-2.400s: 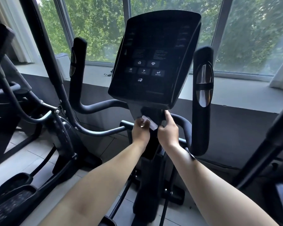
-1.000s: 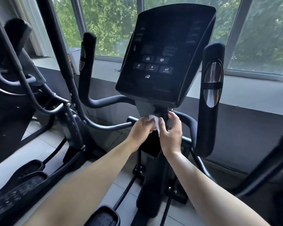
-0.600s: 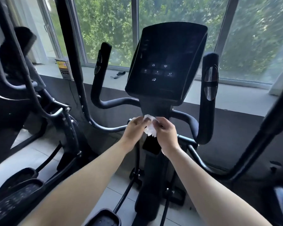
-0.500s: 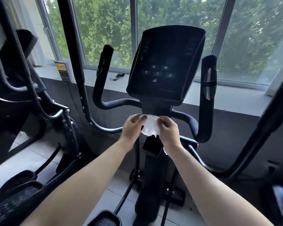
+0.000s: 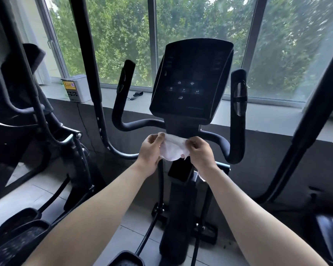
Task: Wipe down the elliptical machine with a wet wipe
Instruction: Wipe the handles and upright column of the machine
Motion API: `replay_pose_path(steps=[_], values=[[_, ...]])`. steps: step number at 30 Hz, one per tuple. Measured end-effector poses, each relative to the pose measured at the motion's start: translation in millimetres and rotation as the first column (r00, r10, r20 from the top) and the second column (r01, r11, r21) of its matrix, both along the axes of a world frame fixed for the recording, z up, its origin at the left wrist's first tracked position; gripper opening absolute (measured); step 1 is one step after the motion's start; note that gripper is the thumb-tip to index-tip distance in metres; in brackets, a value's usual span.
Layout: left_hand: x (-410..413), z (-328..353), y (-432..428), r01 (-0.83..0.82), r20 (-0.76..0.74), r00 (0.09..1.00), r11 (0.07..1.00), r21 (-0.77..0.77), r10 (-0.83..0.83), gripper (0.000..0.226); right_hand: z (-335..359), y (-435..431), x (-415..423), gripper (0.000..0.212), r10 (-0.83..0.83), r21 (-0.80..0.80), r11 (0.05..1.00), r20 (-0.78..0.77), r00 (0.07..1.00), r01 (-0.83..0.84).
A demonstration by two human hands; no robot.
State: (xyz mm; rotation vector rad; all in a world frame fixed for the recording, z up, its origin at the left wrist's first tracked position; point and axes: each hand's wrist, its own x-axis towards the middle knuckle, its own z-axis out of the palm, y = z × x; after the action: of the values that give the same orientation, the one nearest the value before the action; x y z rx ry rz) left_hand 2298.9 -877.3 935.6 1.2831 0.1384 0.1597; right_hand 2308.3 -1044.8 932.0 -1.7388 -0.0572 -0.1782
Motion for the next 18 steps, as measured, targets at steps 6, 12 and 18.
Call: replay_pose_path(steps=[6, 12, 18], values=[[1, 0, 9, -0.04, 0.013, 0.999, 0.987, 0.154, 0.039, 0.027, 3, 11, -7, 0.016, 0.008, 0.058, 0.998, 0.013, 1.0, -0.008], [5, 6, 6, -0.13, 0.078, 0.99, 0.973, 0.189, 0.117, 0.022, 8, 9, -10, 0.012, 0.0, -0.107, 0.994, 0.145, 0.989, 0.016], [16, 19, -5, -0.094, 0.041, 0.995, 0.995, 0.045, 0.092, 0.021, 25, 7, 0, 0.005, -0.153, 0.027, 0.988, 0.152, 0.976, 0.151]])
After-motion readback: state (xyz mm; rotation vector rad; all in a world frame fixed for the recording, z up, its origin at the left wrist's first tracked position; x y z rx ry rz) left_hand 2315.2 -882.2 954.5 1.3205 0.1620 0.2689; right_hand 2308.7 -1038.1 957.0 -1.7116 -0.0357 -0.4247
